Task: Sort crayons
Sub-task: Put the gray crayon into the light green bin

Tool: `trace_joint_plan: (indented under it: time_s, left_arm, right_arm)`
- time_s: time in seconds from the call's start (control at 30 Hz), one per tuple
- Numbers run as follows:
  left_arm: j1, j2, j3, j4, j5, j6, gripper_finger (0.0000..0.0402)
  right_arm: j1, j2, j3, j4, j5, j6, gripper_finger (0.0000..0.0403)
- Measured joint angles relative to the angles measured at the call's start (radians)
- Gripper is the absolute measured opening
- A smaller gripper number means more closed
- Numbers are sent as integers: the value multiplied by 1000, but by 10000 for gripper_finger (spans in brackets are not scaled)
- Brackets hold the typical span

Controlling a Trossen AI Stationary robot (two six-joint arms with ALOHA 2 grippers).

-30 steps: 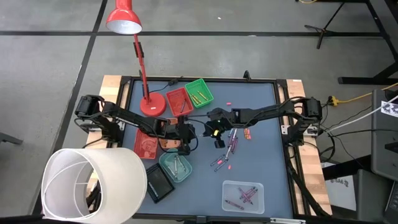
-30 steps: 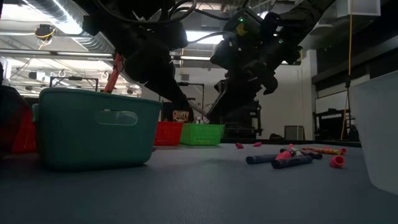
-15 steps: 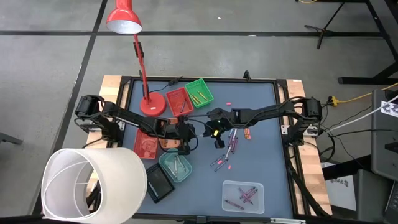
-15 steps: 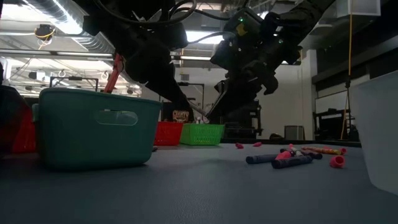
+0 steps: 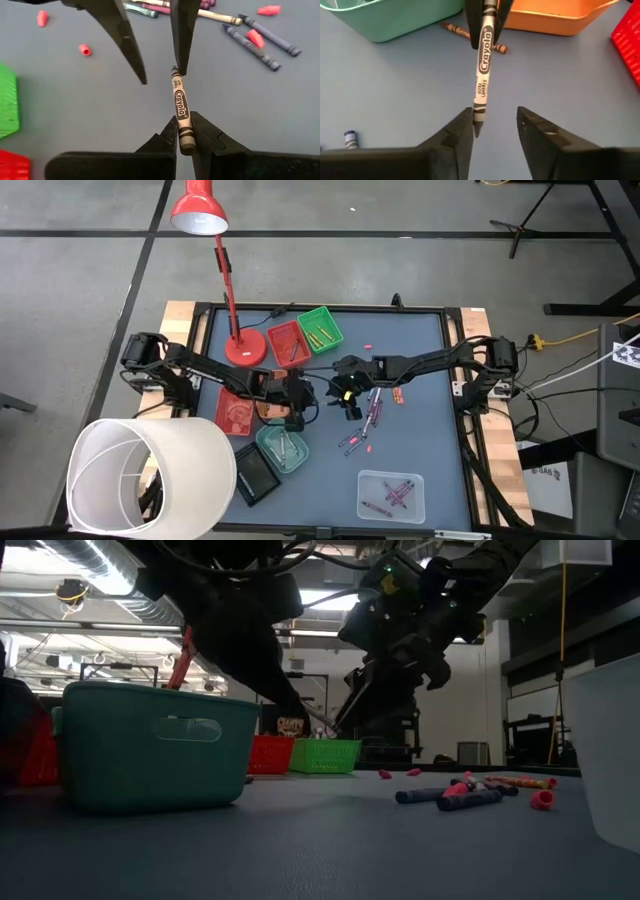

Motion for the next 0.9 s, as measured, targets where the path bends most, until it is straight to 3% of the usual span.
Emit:
trace_joint_plan:
  time_s: [0.4, 0.7, 0.9]
  left_arm:
    - [-2, -97, 2, -84, 291, -37, 14]
    - [-5, -133, 1, -345, 552, -163, 14]
    - [-13, -130, 1, -437, 594, -258, 14]
  right_arm:
    - [-1, -1, 2, -79, 24, 0, 163]
    - [-1, -1, 0, -105, 40, 0, 163]
    - [-1, -1, 0, -98, 39, -1, 163]
